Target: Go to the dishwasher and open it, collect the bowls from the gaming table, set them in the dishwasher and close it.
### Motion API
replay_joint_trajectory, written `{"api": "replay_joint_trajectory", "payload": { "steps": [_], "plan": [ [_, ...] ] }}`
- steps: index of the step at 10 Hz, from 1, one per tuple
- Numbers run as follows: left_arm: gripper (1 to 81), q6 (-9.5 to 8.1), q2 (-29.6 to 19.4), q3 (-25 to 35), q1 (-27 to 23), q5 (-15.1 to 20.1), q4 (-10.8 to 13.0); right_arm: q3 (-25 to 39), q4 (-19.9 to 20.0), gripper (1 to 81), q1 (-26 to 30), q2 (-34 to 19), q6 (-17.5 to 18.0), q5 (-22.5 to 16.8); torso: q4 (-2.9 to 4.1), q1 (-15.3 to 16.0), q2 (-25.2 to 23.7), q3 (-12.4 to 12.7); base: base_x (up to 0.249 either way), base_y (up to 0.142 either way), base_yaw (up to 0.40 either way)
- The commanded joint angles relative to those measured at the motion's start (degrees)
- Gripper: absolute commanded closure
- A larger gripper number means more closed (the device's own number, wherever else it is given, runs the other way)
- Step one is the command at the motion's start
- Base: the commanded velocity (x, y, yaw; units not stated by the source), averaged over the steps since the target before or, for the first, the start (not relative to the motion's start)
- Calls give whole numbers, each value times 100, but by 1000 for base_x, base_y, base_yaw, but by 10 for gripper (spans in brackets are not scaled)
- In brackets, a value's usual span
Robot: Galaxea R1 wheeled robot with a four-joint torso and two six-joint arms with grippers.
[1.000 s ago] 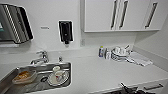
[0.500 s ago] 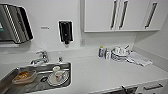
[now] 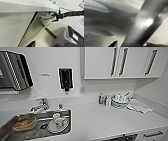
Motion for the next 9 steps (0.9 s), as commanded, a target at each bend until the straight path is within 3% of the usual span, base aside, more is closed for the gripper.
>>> {"api": "replay_joint_trajectory", "payload": {
  "steps": [1, 9],
  "plan": [
    [10, 40, -150, 30, -353, 81, 98, 205, -137, 10, -175, -146, -554, -1040, 0, 0, 0, 0, 0, 0, 0],
    [10, 40, -71, -49, -265, 81, 89, 180, -145, 10, -923, -147, -1029, -697, -2, 0, 0, 6, 0, 0, 0]
  ]
}}
